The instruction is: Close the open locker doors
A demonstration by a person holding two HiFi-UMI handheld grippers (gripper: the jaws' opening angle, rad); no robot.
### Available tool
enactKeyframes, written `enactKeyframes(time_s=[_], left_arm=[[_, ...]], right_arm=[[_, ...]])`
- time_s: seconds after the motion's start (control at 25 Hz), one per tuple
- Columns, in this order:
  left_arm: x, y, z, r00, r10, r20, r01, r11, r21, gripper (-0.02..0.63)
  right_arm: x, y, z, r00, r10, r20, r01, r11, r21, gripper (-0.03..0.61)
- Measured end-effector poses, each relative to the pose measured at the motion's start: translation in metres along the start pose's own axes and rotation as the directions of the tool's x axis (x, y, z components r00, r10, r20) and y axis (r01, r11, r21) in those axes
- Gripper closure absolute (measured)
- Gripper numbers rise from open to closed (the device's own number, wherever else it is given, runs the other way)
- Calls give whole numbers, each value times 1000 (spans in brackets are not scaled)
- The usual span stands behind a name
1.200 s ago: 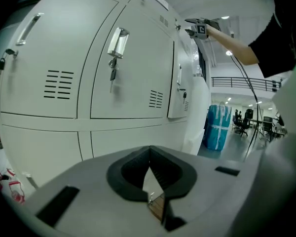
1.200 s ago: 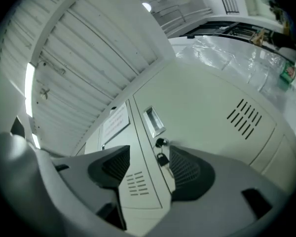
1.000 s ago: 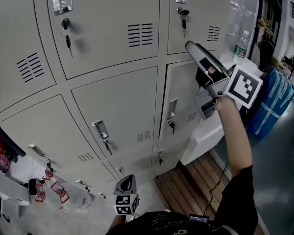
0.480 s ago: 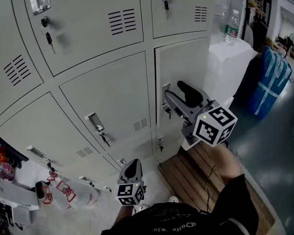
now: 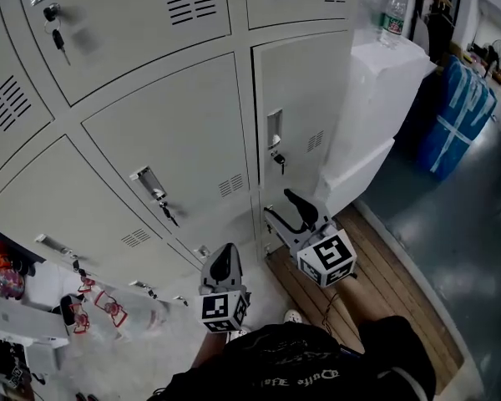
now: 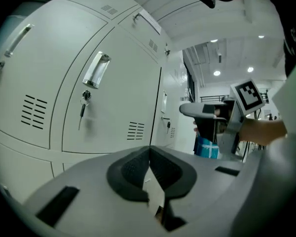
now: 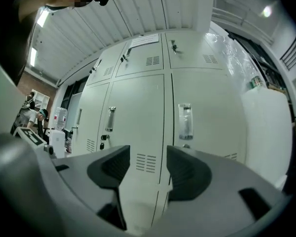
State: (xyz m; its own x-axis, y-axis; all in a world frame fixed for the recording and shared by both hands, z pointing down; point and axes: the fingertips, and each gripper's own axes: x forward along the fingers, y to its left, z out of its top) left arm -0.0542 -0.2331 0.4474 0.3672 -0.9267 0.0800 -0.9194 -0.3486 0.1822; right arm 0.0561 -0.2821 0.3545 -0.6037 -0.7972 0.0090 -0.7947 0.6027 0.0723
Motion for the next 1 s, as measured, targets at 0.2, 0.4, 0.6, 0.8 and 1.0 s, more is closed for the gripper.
enactKeyframes(time_s=[0.2,0.4,0.6,0.8,1.0], left_arm=[[-5,-7,-10,1000,-24,14,24,1000,4,606],[-6,-10,-23,1000,-25,-2,25,1000,19,606],[-6,-13,-30,999,-26,-19,27,999,34,606],[-6,-16,-34,1000,-24,-19,25,999,42,606],[-7,-16,-34,1000,-18,-20,19,998,63,606]], right_arm=[[-16,14,-55,996,-63,-66,69,993,95,342],[-27,35,-91,989,-65,-130,84,985,150,377],[-31,42,-101,986,-75,-146,96,984,148,505],[-34,44,-101,986,-94,-141,113,984,138,572],[-31,48,-98,986,-98,-131,111,989,101,574]])
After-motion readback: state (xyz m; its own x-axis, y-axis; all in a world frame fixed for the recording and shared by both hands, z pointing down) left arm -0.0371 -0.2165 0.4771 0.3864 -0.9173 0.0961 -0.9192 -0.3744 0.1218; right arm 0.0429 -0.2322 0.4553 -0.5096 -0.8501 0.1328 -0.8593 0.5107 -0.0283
